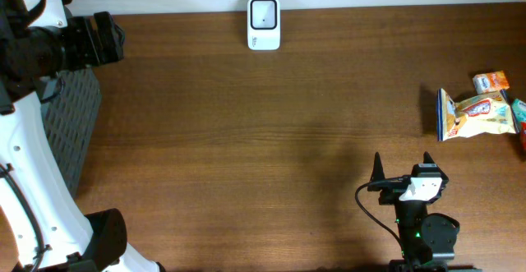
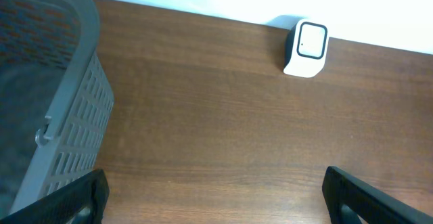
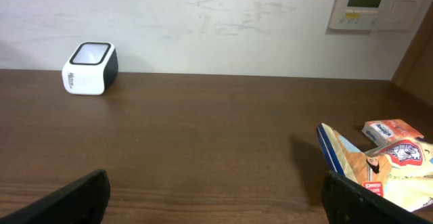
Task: Scan the item barcode
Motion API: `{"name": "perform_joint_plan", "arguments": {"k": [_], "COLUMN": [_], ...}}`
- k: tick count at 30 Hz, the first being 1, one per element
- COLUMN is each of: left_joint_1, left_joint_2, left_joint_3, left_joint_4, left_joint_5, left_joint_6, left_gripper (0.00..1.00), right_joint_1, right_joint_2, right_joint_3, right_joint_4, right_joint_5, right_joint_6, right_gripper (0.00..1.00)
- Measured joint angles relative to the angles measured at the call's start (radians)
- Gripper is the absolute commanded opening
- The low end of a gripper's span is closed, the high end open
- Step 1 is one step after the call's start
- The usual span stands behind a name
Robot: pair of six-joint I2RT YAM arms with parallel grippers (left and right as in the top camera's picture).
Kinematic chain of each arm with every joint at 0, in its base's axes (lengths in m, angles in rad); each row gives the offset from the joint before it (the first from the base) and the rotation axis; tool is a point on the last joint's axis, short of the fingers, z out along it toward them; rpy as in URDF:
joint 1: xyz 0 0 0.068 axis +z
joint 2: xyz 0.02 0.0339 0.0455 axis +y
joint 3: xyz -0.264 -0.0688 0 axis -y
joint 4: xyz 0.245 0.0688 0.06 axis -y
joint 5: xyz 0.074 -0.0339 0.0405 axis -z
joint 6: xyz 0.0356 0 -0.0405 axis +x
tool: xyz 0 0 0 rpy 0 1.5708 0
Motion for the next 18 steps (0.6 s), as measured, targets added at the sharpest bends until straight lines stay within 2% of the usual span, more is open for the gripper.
{"name": "perform_joint_plan", "arguments": {"k": [10,16,18], "left_joint_1": [0.000,-0.003,-0.029], "left_joint_2": [0.000,0.000,0.000], "left_joint_3": [0.000,0.000,0.000], "left_joint_4": [0.000,-0.067,-0.067], "left_joint_5": [0.000,0.026,0.031], "left_joint_6": [0.000,0.000,0.044], "left_gripper": [0.99,0.99,0.99], "right_joint_1": [0.000,0.000,0.000], "right_joint_2": [0.000,0.000,0.000], "right_joint_3": [0.000,0.000,0.000], "right_joint_4": [0.000,0.000,0.000], "right_joint_5": [0.000,0.000,0.000], "right_joint_6": [0.000,0.000,0.000], "right_gripper": [0.99,0.99,0.99]}}
